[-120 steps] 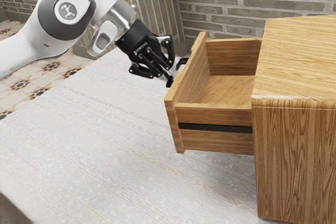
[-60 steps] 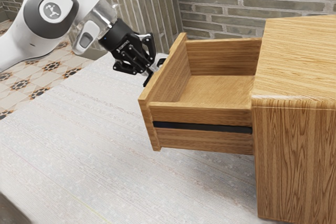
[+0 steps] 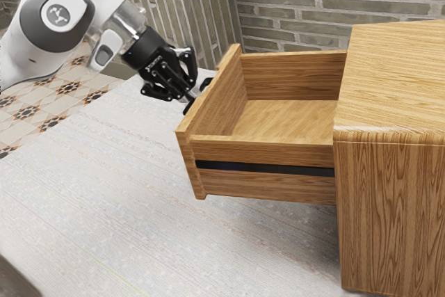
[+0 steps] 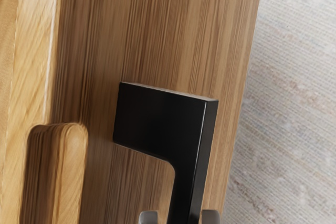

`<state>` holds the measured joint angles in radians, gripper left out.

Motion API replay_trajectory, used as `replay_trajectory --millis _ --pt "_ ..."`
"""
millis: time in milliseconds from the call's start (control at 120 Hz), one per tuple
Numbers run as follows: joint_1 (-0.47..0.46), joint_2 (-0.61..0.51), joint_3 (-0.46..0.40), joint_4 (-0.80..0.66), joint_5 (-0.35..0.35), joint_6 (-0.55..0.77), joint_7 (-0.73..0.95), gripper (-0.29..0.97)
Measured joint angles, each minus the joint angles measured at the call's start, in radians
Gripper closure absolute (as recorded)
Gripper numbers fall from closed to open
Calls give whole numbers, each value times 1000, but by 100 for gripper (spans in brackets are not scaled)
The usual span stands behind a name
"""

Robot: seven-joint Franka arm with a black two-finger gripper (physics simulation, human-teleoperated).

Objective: Pull the drawer handle with one arm to open the drawer

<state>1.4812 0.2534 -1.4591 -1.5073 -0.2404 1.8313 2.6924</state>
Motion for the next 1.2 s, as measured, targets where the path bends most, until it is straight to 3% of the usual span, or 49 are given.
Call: replay_trajectory --millis 208,400,717,917,1200 --pt "6 0 -22 -17 15 -5 5 78" --pt "109 1 -99 -30 19 -10 9 77" --pt "155 3 -114 -29 34 -15 13 77" --pt "155 2 -113 -29 49 -22 10 61" --pt "182 1 -149 -26 56 -31 4 49"
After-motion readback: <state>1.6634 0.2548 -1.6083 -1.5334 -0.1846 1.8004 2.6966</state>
